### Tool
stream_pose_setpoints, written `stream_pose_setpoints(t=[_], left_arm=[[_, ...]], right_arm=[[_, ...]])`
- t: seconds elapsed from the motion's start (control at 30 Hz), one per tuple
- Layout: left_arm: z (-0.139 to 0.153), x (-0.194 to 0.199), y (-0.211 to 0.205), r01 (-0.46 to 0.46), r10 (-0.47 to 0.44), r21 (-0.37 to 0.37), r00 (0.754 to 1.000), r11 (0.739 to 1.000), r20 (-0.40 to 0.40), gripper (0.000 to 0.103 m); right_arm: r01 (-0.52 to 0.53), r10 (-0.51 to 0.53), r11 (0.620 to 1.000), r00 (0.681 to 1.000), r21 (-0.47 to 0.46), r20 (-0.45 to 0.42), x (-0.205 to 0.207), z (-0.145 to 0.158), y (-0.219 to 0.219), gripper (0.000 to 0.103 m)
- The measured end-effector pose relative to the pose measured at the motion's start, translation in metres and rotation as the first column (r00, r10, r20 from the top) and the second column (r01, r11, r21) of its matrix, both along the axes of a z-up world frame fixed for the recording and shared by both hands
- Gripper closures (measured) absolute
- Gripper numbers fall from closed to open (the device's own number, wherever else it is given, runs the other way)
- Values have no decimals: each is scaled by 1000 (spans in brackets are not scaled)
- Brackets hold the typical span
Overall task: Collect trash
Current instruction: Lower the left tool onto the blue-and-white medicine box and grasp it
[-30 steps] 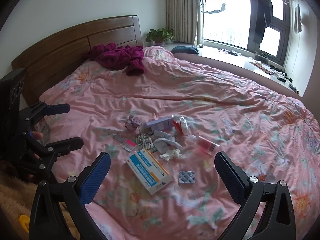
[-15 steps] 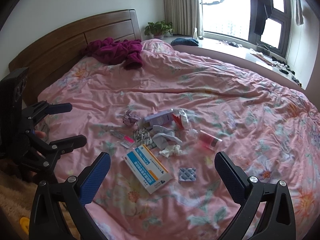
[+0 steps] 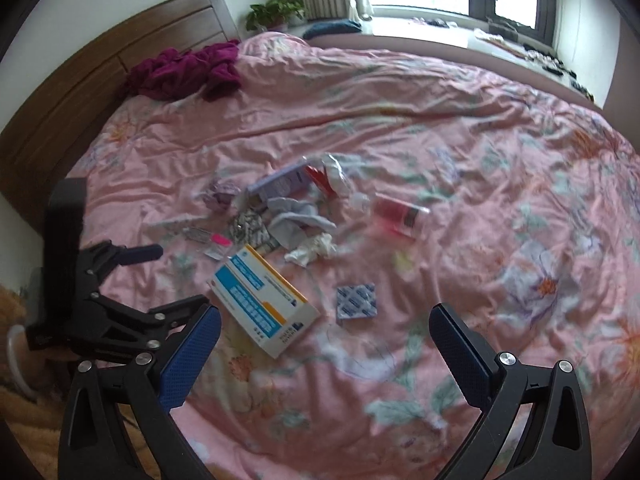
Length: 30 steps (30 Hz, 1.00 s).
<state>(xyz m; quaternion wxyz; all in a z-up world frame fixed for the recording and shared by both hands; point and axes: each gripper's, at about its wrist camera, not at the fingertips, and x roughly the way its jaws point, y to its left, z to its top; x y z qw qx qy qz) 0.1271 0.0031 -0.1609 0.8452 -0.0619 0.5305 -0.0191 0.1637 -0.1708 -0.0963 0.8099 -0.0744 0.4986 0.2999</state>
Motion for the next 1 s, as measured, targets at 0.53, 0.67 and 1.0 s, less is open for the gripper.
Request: stream_pose_setpoints(t=[0.53, 0.67, 1.0], left_arm=[[-71, 57, 2, -359, 319, -44, 874, 932, -367, 0], [-74, 72, -8, -368, 349, 28, 852, 929, -390, 0], [-96, 103, -18, -418, 424, 132, 752, 899, -505, 0]], right_arm=[[101, -99, 995, 991, 16, -94, 18, -35, -23, 0], [106, -103, 994, 990, 28, -100, 17, -35, -26, 0], [129, -123, 991, 985, 44, -124, 15, -39, -31, 0]])
